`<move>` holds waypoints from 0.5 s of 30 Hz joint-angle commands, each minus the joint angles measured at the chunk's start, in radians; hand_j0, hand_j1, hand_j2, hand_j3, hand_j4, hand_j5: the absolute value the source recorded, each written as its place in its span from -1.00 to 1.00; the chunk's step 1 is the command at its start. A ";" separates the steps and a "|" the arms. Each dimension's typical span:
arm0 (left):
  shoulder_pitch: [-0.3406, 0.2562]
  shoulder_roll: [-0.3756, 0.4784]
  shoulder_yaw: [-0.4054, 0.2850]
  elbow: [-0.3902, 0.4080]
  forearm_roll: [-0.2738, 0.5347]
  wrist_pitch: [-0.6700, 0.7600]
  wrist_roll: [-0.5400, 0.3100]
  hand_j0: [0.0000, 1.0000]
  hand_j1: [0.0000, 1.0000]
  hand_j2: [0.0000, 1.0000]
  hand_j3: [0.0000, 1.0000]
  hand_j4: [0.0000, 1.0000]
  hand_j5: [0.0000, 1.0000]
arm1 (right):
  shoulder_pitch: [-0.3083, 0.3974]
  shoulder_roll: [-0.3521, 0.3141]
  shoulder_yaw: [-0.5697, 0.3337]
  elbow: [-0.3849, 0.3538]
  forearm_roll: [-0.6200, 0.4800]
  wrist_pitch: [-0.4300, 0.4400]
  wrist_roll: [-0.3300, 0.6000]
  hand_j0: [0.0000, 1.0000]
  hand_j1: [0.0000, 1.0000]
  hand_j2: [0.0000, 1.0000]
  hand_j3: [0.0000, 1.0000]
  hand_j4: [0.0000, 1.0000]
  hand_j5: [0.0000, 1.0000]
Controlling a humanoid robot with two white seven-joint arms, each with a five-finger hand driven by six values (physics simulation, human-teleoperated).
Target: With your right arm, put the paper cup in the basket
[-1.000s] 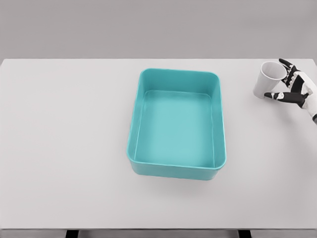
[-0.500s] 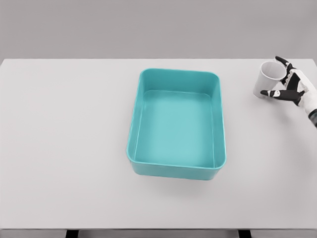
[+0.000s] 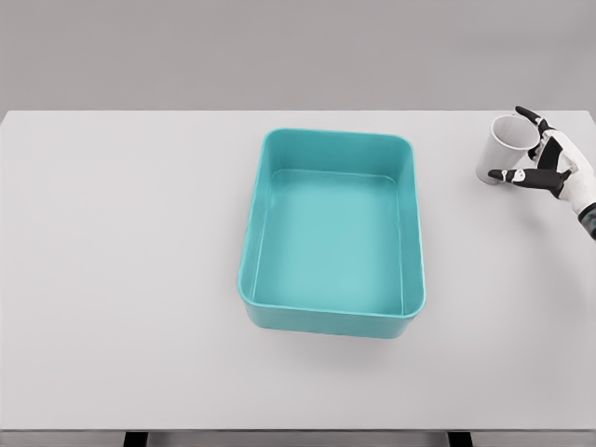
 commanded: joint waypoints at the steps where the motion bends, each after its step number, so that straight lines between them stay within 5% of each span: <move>1: 0.000 0.000 0.000 0.000 0.000 -0.001 0.000 1.00 1.00 1.00 1.00 1.00 1.00 | 0.002 -0.001 0.000 0.005 0.005 0.000 0.001 1.00 1.00 1.00 1.00 1.00 1.00; 12: 0.000 0.000 0.000 0.000 0.000 -0.001 0.000 1.00 1.00 1.00 1.00 1.00 1.00 | -0.002 -0.001 0.030 0.006 0.014 0.003 0.001 0.97 0.97 0.97 0.97 0.97 0.97; 13: 0.000 0.000 0.000 0.000 0.000 -0.001 0.000 1.00 1.00 1.00 1.00 1.00 1.00 | 0.000 -0.001 0.030 0.005 0.014 -0.004 0.001 0.56 0.56 0.56 0.56 0.56 0.56; 15: 0.000 0.000 0.000 0.000 0.000 0.000 0.000 1.00 1.00 1.00 1.00 1.00 1.00 | 0.000 -0.001 0.030 0.003 0.014 -0.004 0.001 0.54 0.54 0.54 0.54 0.54 0.54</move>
